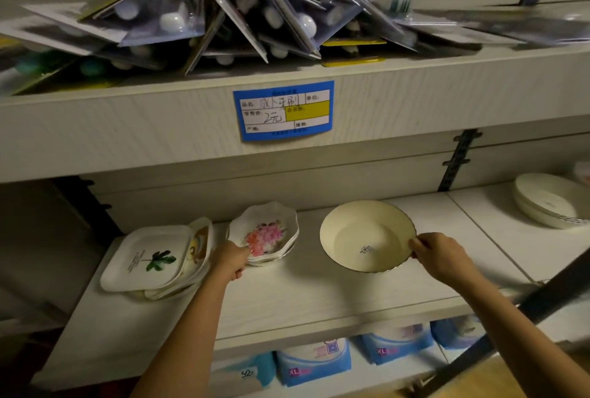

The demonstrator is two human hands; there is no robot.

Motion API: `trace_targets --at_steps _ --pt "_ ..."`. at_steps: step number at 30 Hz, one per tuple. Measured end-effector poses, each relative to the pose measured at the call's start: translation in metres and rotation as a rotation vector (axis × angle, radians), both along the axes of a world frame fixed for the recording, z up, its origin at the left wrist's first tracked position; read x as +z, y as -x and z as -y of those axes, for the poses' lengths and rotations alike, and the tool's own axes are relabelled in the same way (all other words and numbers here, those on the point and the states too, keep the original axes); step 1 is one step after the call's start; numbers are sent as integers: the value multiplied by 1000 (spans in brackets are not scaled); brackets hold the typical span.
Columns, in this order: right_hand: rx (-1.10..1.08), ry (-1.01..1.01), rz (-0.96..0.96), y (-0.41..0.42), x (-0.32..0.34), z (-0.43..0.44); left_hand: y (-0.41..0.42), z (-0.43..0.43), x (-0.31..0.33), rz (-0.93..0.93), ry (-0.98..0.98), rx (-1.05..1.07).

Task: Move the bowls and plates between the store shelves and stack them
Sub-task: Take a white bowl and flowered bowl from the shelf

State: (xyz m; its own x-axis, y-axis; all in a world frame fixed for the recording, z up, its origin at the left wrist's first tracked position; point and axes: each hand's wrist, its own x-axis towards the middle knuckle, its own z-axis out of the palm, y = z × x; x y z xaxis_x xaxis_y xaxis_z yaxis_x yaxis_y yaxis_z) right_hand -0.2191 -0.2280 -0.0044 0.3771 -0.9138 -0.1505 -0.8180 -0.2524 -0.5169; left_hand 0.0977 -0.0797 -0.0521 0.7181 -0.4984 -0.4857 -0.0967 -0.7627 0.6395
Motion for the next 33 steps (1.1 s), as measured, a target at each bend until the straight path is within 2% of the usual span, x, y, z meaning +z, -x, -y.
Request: trace_targets --at_steps 4,10,22,33 --pt "0 -1 14 2 -1 -2 -1 -2 4 -64 54 39" --pt "7 7 22 2 1 -8 3 -5 19 -265 175 64" --pt "-67 6 109 27 11 -25 20 -23 51 -28 322 -24" --pt "-244 34 164 93 20 -73 71 -44 66 -119 390 -268"
